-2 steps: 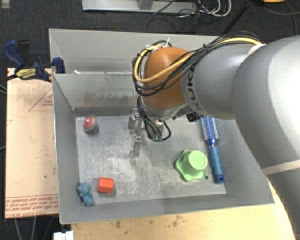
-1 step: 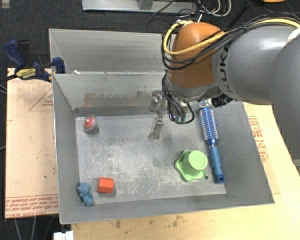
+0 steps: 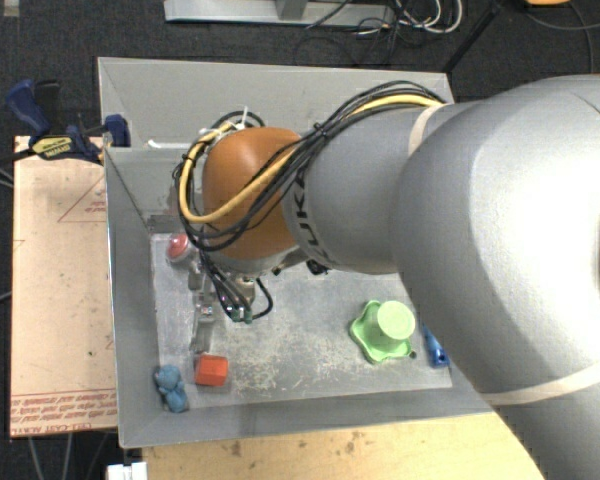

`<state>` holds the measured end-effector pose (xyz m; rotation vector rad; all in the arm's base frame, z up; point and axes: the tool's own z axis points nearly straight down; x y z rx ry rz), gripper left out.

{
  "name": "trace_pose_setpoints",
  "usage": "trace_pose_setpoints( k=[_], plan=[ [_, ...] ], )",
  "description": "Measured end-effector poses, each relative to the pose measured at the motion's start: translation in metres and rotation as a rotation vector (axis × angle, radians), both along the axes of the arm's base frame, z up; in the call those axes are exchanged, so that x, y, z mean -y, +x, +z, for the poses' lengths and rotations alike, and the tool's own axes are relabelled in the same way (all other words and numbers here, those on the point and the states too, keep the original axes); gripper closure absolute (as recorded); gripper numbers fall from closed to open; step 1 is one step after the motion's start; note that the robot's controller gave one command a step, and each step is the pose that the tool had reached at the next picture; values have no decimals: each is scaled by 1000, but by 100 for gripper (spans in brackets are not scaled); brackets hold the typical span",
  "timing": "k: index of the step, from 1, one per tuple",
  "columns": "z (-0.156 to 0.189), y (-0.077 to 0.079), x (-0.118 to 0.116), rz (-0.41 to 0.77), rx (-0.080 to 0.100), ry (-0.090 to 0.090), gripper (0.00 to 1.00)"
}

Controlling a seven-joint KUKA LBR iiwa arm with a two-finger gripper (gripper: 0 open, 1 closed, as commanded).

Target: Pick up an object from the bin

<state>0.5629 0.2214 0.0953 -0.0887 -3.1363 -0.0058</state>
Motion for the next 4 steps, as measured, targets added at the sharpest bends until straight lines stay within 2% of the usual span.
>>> trace_pose_setpoints(
  k=[1,2,3,4],
  plan=[
    [-26,-45,128,252,2,-5,0],
    [-25,-34,41,726,10,2,0],
    [-22,-77,34,805,27,-4,0],
    [-25,-32,-20,1299,10,1,0]
  ],
)
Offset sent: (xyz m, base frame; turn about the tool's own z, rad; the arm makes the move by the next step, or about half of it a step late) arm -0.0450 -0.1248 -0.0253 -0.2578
